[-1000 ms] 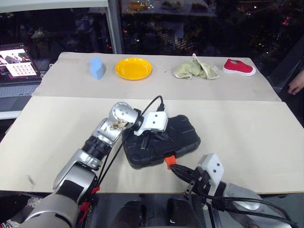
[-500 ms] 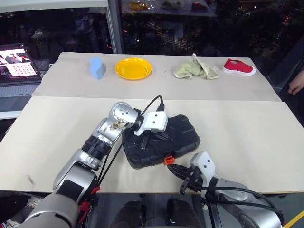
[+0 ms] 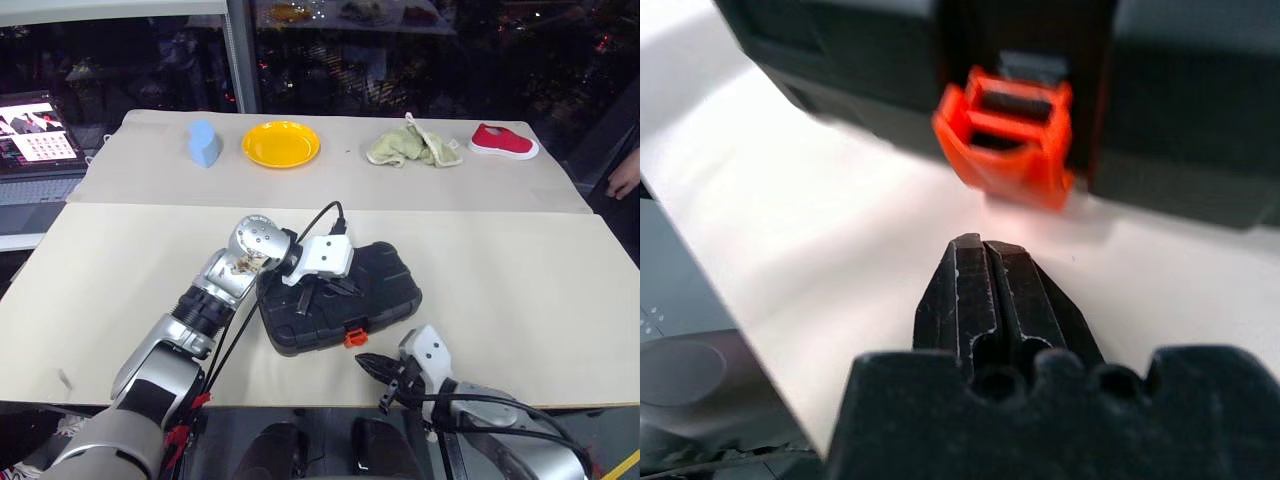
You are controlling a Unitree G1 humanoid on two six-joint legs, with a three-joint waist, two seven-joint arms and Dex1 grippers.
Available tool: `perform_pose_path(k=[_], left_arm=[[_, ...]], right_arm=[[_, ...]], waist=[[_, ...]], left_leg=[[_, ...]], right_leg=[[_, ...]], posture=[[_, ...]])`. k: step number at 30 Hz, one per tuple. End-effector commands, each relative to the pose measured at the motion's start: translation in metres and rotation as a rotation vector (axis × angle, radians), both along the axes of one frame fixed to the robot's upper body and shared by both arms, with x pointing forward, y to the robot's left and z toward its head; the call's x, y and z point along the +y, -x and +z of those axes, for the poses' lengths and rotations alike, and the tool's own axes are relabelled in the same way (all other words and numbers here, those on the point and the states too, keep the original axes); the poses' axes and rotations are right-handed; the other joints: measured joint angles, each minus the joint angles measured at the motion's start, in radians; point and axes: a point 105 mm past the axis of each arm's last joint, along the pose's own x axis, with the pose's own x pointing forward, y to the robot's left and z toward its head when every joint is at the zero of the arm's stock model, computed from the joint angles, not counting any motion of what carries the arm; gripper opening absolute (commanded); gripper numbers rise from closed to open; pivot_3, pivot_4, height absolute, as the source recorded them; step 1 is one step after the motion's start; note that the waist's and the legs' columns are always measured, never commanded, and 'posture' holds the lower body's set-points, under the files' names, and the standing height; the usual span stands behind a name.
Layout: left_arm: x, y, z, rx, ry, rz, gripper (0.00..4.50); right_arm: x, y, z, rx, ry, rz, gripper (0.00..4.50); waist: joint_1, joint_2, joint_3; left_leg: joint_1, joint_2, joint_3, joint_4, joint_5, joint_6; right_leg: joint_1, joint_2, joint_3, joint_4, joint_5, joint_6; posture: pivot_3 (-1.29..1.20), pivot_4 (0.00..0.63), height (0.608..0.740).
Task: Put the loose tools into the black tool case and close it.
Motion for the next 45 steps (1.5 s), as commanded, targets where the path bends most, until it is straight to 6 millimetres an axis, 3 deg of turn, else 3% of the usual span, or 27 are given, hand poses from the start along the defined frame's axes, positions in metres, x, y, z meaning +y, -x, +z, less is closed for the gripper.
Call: perform_pose_path(k=[1,4,10,15,24,27,30,31,35,36,37,39,43,45], left_arm=[[0.008,0.003,-0.032,0.067,-0.120,0.026,0.00],[0.008,0.004,-0.032,0.067,-0.122,0.024,0.00],[0.008,0.003,-0.032,0.070,-0.123,0.024,0.00],[0.006,0.004,-0.033,0.072,-0.121,0.021,0.00],[0.002,0.001,-0.032,0.067,-0.114,0.019,0.00],[0.002,0.000,-0.031,0.065,-0.110,0.024,0.00],[0.010,-0.002,-0.022,0.124,-0.057,0.065,0.00],[0.020,-0.002,-0.016,0.173,-0.042,0.093,0.00],[0.069,0.004,0.003,0.224,-0.059,0.117,1.09],[0.081,0.006,0.007,0.236,-0.067,0.132,1.61],[0.097,0.010,0.012,0.249,-0.082,0.149,1.73],[0.128,0.021,0.023,0.290,-0.102,0.193,2.35],[0.172,0.036,0.044,0.362,-0.098,0.323,3.88],[0.185,0.036,0.054,0.366,-0.060,0.381,4.46]], right_arm=[[0.001,-0.010,0.009,-0.070,-0.017,-0.025,0.05],[0.004,-0.015,0.017,-0.104,-0.050,-0.037,0.05],[0.006,-0.008,0.052,-0.196,-0.149,-0.033,0.05],[0.006,-0.006,0.066,-0.231,-0.173,-0.028,0.05],[0.004,-0.008,0.064,-0.220,-0.125,-0.028,0.05],[0.001,-0.007,0.064,-0.211,-0.118,-0.029,0.05],[-0.022,0.008,0.070,-0.196,-0.054,0.016,0.05],[-0.036,0.012,0.074,-0.185,-0.026,0.028,0.30],[-0.080,0.019,0.092,-0.143,0.067,0.096,1.50],[-0.089,0.020,0.096,-0.131,0.087,0.109,2.06],[-0.099,0.021,0.101,-0.111,0.100,0.124,2.15],[-0.116,0.022,0.111,-0.079,0.105,0.144,2.82],[-0.135,0.018,0.130,-0.067,0.073,0.160,4.31],[-0.138,0.012,0.140,-0.093,0.036,0.150,4.50]], waist=[[0.000,0.000,0.000],[0.000,0.000,0.000],[0.000,0.000,0.000],[-0.001,0.000,0.000],[0.002,0.000,0.000],[0.002,0.000,0.000],[0.004,0.001,-0.001],[0.003,0.001,-0.001],[-0.029,0.000,0.000],[-0.033,0.000,0.000],[-0.036,0.000,0.000],[-0.041,0.000,0.002],[-0.037,0.002,0.005],[-0.027,0.004,0.006]], left_leg=[[0.000,0.000,0.000,0.000,0.000,0.000],[0.000,0.000,0.000,0.000,0.000,0.000],[-0.001,0.000,0.000,0.000,0.000,0.000],[-0.001,0.000,0.000,0.000,0.001,-0.001],[0.000,0.000,0.000,0.000,0.000,0.000],[-0.001,0.000,0.000,0.000,0.000,0.001],[-0.001,0.000,0.000,0.000,-0.001,0.002],[-0.001,-0.001,0.000,0.000,-0.001,0.002],[-0.002,0.000,0.003,-0.001,-0.002,0.003],[-0.001,0.001,0.003,-0.002,-0.002,0.003],[-0.001,0.002,0.003,-0.002,-0.002,0.002],[-0.001,0.004,0.003,-0.004,-0.001,0.000],[-0.002,0.010,0.003,-0.004,-0.001,-0.002],[-0.002,0.010,0.003,-0.004,-0.001,-0.002]], right_leg=[[0.000,0.000,0.000,0.000,0.000,0.000],[0.000,0.000,0.000,0.000,0.000,0.000],[-0.001,0.000,0.000,0.000,0.004,-0.006],[-0.001,0.000,0.000,0.000,0.001,-0.001],[0.000,0.000,-0.001,0.000,0.001,-0.001],[0.000,0.000,-0.001,0.000,0.005,-0.007],[0.000,0.000,-0.001,-0.001,0.005,-0.007],[0.000,0.000,-0.001,-0.001,0.004,-0.006],[0.000,0.003,0.000,0.000,0.004,-0.006],[0.000,0.004,0.000,0.000,0.004,-0.006],[0.000,0.004,0.000,0.000,0.003,-0.007],[-0.002,0.006,0.002,0.000,-0.001,-0.004],[-0.002,0.008,0.002,0.001,-0.002,-0.008],[-0.002,0.007,0.002,0.000,-0.002,-0.008]], posture=[[0.00,0.150,0.740],[0.00,0.150,0.740],[0.00,0.150,0.740],[0.00,0.150,0.740],[0.00,0.150,0.740],[0.00,0.150,0.740],[0.00,0.150,0.740],[0.00,0.150,0.740],[0.00,0.150,0.740],[0.00,0.150,0.740],[0.00,0.150,0.740],[0.00,0.150,0.740],[0.00,0.150,0.740],[0.00,0.150,0.740]])
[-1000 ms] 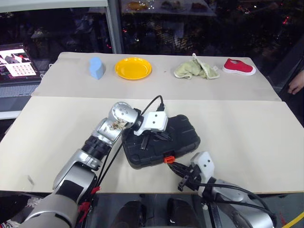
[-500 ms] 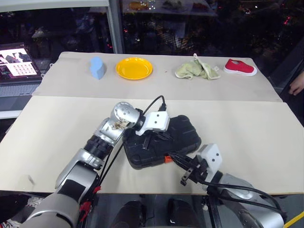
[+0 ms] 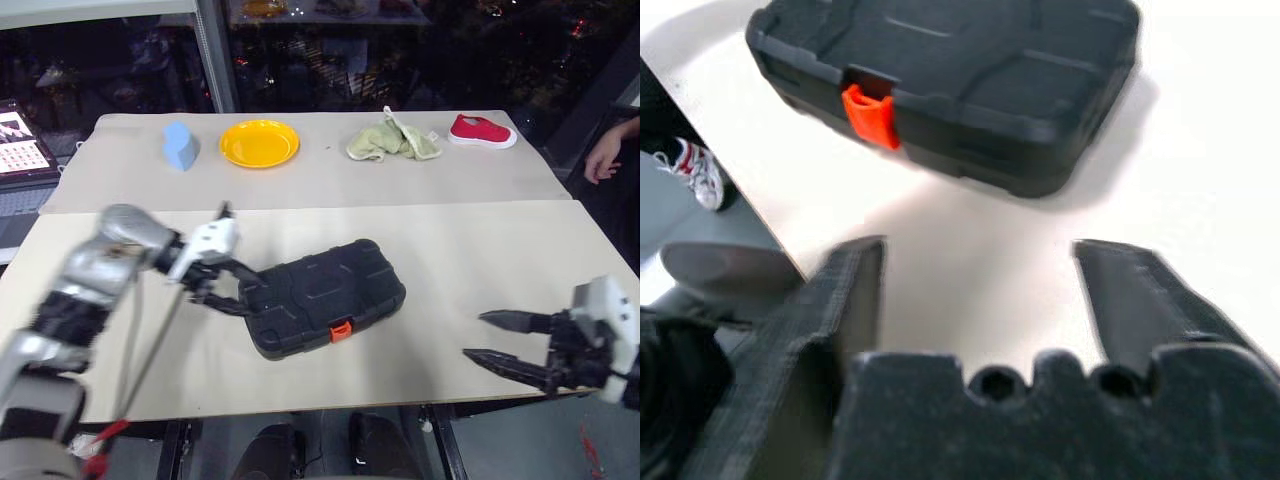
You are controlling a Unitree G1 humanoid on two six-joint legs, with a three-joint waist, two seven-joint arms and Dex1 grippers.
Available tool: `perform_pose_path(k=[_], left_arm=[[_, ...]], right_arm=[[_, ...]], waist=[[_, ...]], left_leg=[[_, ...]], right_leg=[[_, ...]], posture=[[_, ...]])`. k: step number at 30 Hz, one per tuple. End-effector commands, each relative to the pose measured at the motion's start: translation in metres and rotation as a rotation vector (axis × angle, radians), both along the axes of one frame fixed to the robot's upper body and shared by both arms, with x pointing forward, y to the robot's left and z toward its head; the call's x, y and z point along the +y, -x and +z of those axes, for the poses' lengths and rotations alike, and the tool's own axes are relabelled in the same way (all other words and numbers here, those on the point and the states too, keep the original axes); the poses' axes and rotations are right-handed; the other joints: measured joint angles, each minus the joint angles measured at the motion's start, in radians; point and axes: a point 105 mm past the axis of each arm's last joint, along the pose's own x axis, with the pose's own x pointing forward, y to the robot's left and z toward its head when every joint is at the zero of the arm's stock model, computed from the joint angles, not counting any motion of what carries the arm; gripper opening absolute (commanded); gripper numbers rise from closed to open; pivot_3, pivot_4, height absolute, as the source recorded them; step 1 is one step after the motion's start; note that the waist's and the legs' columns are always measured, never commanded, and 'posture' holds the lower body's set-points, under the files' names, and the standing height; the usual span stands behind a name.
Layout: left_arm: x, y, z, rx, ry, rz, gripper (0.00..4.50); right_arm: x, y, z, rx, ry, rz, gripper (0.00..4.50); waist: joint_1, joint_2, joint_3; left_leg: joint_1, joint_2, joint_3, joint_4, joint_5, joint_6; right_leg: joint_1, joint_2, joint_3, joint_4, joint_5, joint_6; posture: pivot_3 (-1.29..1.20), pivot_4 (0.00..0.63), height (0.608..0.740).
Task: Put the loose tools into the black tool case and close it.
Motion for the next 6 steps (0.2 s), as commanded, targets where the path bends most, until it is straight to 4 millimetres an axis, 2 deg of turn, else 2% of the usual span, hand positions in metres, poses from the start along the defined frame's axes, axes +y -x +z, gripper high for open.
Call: perform_pose_path(k=[1,6], left_arm=[[0.0120,0.0037,0.0235,-0.023,0.091,0.071,4.46],[0.0105,0.0043,0.0312,-0.069,0.168,0.130,4.46]], right_arm=[[-0.0016,-0.0070,0.0251,-0.064,-0.078,0.020,4.50],[0.0015,-0.0145,0.0300,-0.072,-0.128,0.027,4.50]], waist=[[0.011,0.000,0.001],[0.031,0.000,0.002]], left_leg=[[-0.001,0.000,0.000,0.000,0.000,0.000],[-0.005,-0.002,0.000,0.001,-0.001,0.001]], right_leg=[[0.000,-0.001,0.000,0.000,0.000,0.000],[-0.003,-0.003,-0.001,-0.001,0.004,-0.006]], posture=[[0.00,0.150,0.740],[0.00,0.150,0.740]])
